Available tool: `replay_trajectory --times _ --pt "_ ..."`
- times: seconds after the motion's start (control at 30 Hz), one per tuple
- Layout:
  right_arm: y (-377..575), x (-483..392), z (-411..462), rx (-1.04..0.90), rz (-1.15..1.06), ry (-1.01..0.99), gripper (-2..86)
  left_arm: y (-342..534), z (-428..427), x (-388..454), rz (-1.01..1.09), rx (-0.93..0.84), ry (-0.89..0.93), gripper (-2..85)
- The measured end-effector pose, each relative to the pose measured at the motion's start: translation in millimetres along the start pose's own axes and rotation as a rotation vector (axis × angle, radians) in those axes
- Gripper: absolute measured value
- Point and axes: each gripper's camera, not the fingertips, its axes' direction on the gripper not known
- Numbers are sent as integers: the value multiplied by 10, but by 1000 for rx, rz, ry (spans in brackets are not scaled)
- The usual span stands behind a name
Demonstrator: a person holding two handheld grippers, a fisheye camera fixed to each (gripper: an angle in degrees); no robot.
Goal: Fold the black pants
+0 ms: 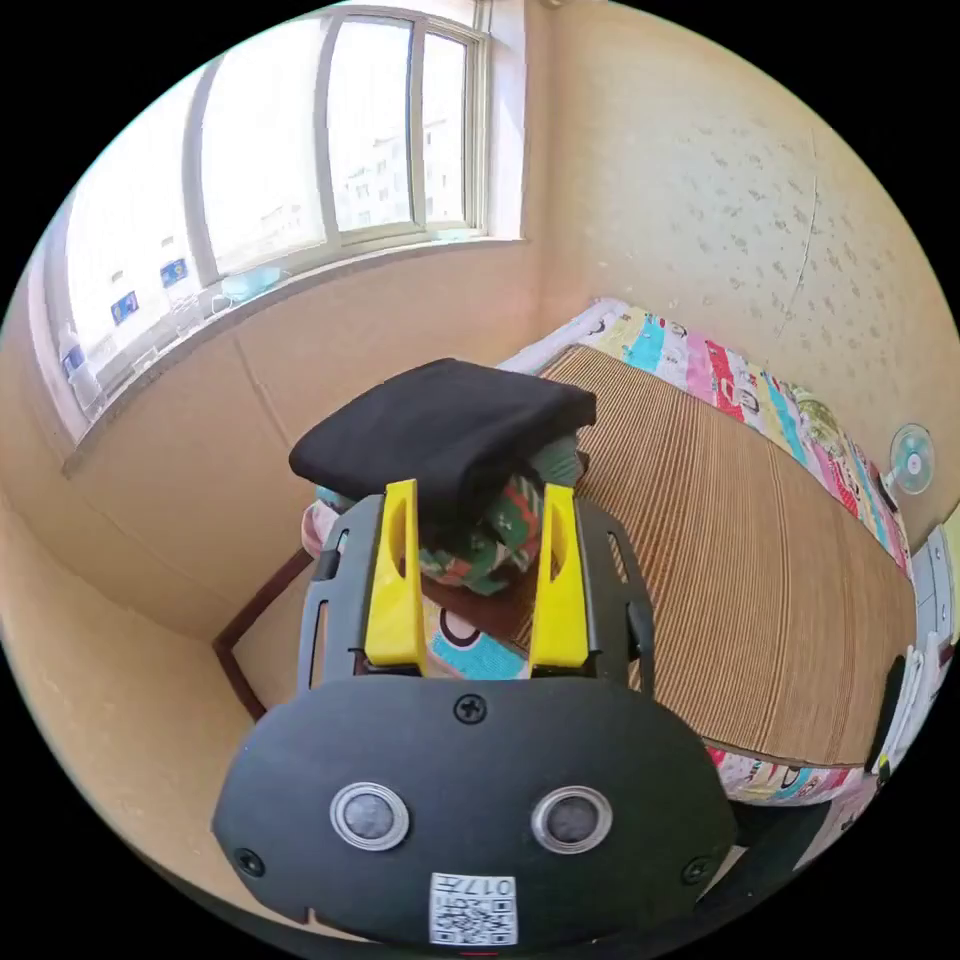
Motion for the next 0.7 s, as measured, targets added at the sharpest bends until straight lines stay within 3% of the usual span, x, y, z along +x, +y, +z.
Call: replay_trajectory --times 0.1,0.17,0.23,0.27,0.37,0.47,0.6,0.7 --pt "-37 108 -125 15 43 -28 4 -182 226 36 -46 -36 -110 106" --pt "6 270 -332 71 96 -88 3 -330 140 -153 -201 -57 25 74" --pt "93 414 -533 138 131 -143 3 -528 -170 -375 -325 71 410 53" --pt "166 512 -664 187 152 -177 3 -602 -256 -354 -315 97 489 53" --pt "300 725 -905 291 185 -239 3 -988 -938 424 -31 179 657 50" --pt "277 840 -1015 331 177 -242 3 -766 -1678 1611 262 271 793 50" --pt "214 911 -1089 370 153 -255 3 461 -2177 2959 501 300 961 54" --pt "281 1032 -1096 400 159 -267 3 1572 -1901 3788 619 98 1043 60"
